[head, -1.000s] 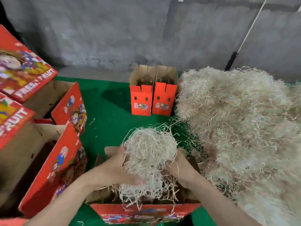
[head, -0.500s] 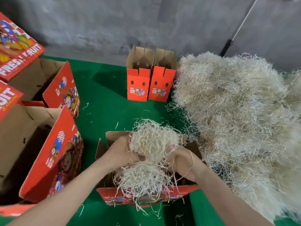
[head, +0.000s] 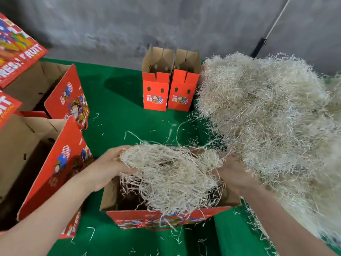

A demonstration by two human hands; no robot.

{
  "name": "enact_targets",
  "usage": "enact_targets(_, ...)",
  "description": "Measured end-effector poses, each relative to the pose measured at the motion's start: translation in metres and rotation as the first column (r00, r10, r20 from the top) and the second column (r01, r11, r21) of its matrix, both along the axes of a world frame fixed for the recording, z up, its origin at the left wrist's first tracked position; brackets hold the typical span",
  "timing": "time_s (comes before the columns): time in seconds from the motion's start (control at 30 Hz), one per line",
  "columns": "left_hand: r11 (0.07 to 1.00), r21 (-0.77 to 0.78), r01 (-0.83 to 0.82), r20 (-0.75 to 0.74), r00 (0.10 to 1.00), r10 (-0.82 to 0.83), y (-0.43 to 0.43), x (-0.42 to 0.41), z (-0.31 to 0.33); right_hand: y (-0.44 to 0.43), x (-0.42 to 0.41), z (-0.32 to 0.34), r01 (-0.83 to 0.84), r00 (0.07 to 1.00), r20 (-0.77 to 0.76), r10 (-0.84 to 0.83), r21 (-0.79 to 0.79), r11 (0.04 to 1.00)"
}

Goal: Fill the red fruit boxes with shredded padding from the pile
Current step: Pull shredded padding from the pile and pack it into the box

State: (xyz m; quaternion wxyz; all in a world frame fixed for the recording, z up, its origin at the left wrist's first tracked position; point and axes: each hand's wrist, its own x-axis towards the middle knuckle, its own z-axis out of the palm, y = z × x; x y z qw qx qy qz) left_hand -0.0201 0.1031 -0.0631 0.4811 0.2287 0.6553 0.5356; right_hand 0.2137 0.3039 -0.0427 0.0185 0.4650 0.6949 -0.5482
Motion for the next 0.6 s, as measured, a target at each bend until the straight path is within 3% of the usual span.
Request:
enact_targets(0.03, 0.989, 0.001, 0.149, -0.001, 0.989, -0.149, 0.001, 0.001, 0.004, -0.003, -0.002, 0.001, -0.006, 1.0, -0.015, 0.006, -0.02, 1.0)
enact_targets(0.1, 0.876, -0.071, 0.478, -0.066, 0.874, -0.482, 0.005, 0.009, 0.01, -0.008, -0.008, 0.003, -0.004, 0.999, -0.049, 0.002, -0.053, 0.999)
enact_targets(0.17, 0.772, -0.246, 0.586, -0.122, 0.772, -0.624, 0.013, 0.028, 0.006, -0.008, -0.011, -0.001, 0.054, 0.988, -0.129, -0.08, -0.189, 0.98)
enact_targets(0.23, 0.8, -0.327, 0.504, -0.169, 0.801, -0.574, 0.025, 0.054, -0.003, -0.013, -0.016, -0.005, 0.077, 0.957, -0.231, -0.178, -0.39, 0.918)
enact_targets(0.37, 0.9, -0.217, 0.377, -0.196, 0.887, -0.418, 0.042, 0.068, -0.015, -0.017, -0.014, -0.007, -0.098, 0.93, -0.348, -0.116, -0.54, 0.836)
enact_targets(0.53, 0.947, -0.17, 0.272, -0.085, 0.954, -0.289, 0.036, 0.044, -0.004, -0.011, -0.009, -0.004, -0.259, 0.928, -0.34, 0.152, -0.295, 0.92)
enact_targets(0.6, 0.968, -0.184, 0.173, -0.074, 0.979, -0.189, 0.029, 0.034, 0.001, 0.0, -0.003, 0.001, -0.217, 0.933, -0.338, 0.123, -0.256, 0.942)
